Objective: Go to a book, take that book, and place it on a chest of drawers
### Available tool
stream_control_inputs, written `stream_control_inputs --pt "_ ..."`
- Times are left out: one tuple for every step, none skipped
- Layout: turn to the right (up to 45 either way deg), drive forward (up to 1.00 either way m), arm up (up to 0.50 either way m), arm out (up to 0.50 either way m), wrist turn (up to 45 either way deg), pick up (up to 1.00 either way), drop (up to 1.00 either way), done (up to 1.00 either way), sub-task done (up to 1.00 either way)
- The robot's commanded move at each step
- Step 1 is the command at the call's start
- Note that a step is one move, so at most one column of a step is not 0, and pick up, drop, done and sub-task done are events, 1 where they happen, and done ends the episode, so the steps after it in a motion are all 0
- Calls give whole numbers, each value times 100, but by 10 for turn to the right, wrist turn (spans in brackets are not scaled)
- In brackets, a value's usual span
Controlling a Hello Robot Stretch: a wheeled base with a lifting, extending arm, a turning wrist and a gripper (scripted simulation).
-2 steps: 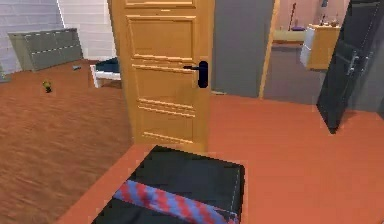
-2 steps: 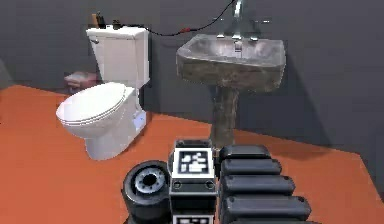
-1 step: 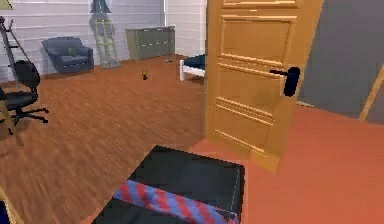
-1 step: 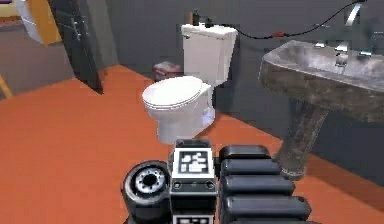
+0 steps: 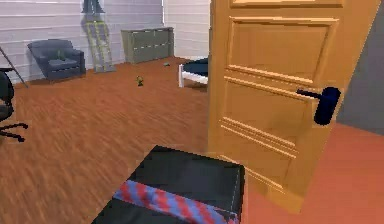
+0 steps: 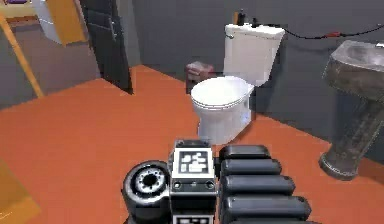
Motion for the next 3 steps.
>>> stream_control_inputs --pt "-240 0 0 0 0 0 0 0 0" --pt "0 100 0 0 0 0 0 0 0" --pt "0 100 0 0 0 0 0 0 0"
